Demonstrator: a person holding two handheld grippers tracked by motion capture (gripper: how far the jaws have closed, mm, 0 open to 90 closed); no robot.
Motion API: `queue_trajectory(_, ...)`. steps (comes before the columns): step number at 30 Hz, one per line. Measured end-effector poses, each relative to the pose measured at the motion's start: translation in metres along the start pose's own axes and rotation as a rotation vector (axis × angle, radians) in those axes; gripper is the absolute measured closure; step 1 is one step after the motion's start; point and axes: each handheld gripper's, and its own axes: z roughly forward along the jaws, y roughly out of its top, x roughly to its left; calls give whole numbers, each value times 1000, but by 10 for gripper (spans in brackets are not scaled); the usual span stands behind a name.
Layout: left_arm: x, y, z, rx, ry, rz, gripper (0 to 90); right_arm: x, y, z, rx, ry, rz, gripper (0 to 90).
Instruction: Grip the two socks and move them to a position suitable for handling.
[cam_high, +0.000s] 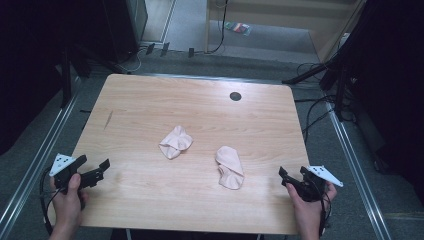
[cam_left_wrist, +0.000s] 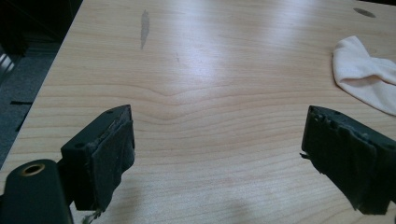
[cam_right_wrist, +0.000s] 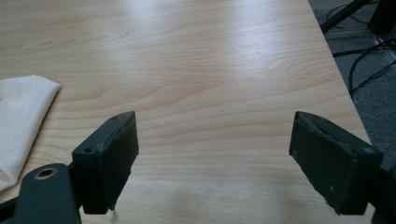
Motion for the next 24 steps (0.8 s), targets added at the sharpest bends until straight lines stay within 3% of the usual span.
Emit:
queue_trajectory(5, 0, 0, 0, 4, 2, 0, 100, 12, 4, -2, -1, -18, -23, 182)
queue_trajectory(10, -1, 0, 0, 6, 1, 1, 100, 25, 10, -6, -8, -3, 3, 196)
queue_trajectory(17, -1, 0, 1, 11, 3, 12, 101, 48, 18, -7, -22, 67, 45, 251)
queue_trajectory(24, -3, 1, 2, 14, 4, 14, 101, 75, 16, 4, 15, 135, 24, 279)
